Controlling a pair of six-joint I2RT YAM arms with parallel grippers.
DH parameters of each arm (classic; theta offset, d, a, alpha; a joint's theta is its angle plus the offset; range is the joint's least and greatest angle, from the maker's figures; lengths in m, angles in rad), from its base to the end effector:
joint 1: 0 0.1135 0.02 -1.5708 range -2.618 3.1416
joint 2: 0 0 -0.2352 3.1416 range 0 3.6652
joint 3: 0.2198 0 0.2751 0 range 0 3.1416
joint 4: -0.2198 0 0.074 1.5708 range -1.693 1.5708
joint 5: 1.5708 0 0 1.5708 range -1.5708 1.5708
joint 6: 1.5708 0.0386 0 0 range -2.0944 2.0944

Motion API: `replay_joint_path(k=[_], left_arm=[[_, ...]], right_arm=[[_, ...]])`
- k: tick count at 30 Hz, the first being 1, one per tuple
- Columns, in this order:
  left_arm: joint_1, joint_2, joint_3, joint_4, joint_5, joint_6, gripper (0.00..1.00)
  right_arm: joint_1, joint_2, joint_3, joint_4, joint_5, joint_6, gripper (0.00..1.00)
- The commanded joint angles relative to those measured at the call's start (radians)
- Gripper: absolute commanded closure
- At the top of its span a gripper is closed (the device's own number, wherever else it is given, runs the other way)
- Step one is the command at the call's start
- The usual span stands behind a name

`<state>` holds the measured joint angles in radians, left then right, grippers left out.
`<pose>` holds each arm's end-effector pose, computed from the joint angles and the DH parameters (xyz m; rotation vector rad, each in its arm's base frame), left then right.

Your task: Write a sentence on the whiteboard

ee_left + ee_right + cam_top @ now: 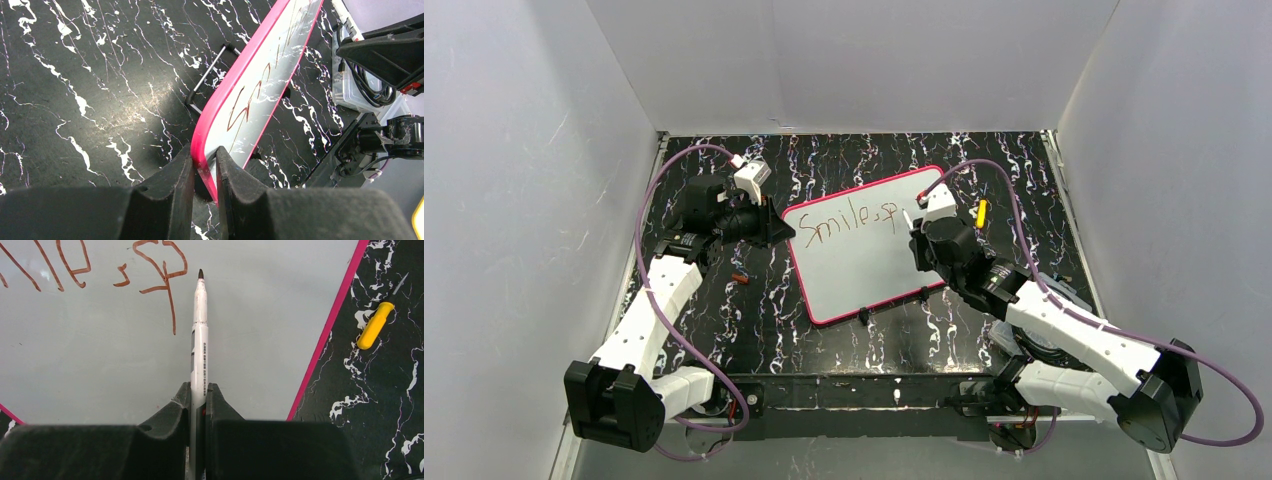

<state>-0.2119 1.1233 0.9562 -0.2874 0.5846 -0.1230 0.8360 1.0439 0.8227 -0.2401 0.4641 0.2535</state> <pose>0.2774 -0.0815 0.2934 0.4643 1.9813 -0.8015 0.1965 0.1917 0.2681 -0.2889 1.9666 0.2340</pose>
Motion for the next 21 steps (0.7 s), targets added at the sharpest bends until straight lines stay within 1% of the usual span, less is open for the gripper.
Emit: replay_joint_path(k=[1,11,21], left_arm=[[-0.004,0.005,0.010,-0.004,-0.020,0.036,1.00],[-0.004,0.006,0.010,-0.004,-0.020,0.038,1.00],[-0.004,0.001,0.010,-0.003,-0.015,0.036,1.00]], right_arm=[[-0.003,0.001,0.032,0.036,-0.010,-0.029,0.99],[-0.005,0.048,0.048,0.058,-0.005,-0.042,0.99],[-0.009,0.042,0.037,0.016,0.048,-0.004,0.99]])
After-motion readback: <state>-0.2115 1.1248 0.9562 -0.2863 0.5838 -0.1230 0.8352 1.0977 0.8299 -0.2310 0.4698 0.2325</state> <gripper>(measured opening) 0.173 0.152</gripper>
